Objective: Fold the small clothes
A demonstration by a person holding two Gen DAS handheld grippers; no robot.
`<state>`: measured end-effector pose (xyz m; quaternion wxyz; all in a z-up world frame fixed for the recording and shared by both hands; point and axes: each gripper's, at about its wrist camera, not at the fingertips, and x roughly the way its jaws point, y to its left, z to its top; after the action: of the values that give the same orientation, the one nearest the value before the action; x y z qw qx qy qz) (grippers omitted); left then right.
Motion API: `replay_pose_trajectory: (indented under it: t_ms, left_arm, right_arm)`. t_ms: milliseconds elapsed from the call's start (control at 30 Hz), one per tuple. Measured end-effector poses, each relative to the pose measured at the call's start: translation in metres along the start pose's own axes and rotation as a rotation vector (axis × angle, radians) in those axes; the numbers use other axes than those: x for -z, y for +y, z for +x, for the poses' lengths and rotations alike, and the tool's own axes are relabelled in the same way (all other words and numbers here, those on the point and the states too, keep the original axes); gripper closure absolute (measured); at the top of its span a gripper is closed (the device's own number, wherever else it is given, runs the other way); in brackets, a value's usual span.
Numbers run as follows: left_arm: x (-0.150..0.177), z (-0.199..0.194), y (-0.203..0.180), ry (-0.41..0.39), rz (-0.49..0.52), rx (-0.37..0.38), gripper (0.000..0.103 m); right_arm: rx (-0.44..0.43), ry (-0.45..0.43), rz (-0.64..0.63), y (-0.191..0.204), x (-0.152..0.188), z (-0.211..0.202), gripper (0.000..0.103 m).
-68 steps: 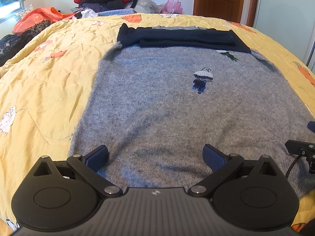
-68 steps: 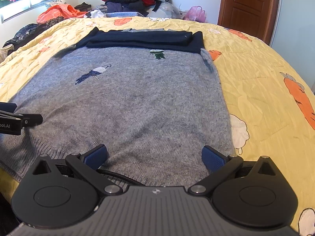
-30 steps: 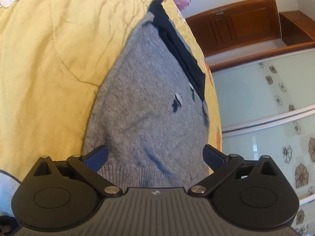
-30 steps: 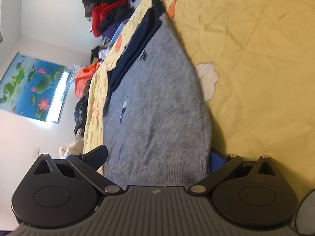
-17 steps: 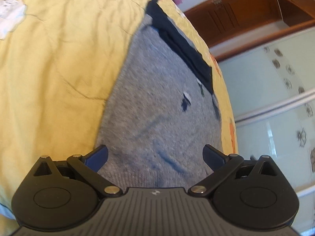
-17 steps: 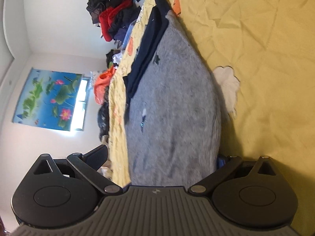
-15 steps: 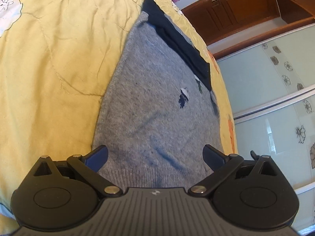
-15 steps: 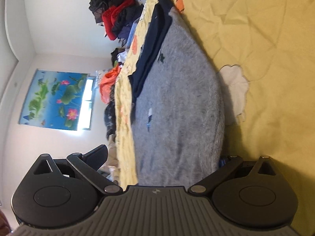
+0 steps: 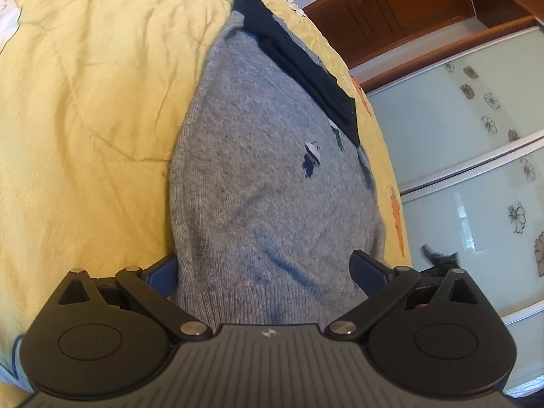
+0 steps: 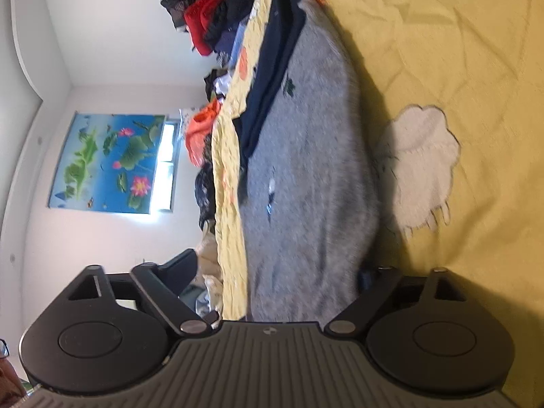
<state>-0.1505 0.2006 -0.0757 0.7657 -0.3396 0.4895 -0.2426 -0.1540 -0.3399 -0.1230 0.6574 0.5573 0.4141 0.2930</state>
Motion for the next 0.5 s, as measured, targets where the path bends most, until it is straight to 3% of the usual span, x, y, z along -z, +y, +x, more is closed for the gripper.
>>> replay_pose_trajectory:
  t_ms: [133,167,233,300,333,500]
  left_arm:
    - [0.006,-0.004,0.004,0.026,-0.008,0.005,0.021]
    - [0.008,-0.004,0.005,0.040,-0.002,-0.001,0.034]
    - [0.011,-0.004,0.005,0.055,0.015,-0.018,0.047]
    - [0.011,-0.005,0.006,0.061,0.012,-0.022,0.050]
    - [0.011,-0.006,0.008,0.062,0.010,-0.023,0.050]
    - [0.012,-0.004,0.002,0.058,0.044,-0.045,0.049]
  right_arm:
    - [0.002,0.019,0.034,-0.014,0.010,-0.014,0.043]
    - [0.006,0.019,0.043,-0.017,0.013,-0.017,0.051]
    - [0.022,0.019,0.051,-0.023,0.021,-0.022,0.063]
    - [0.051,0.019,0.045,-0.027,0.027,-0.024,0.077]
    - [0.067,0.022,0.040,-0.028,0.030,-0.026,0.080]
    - [0.109,0.028,0.018,-0.025,0.037,-0.031,0.081]
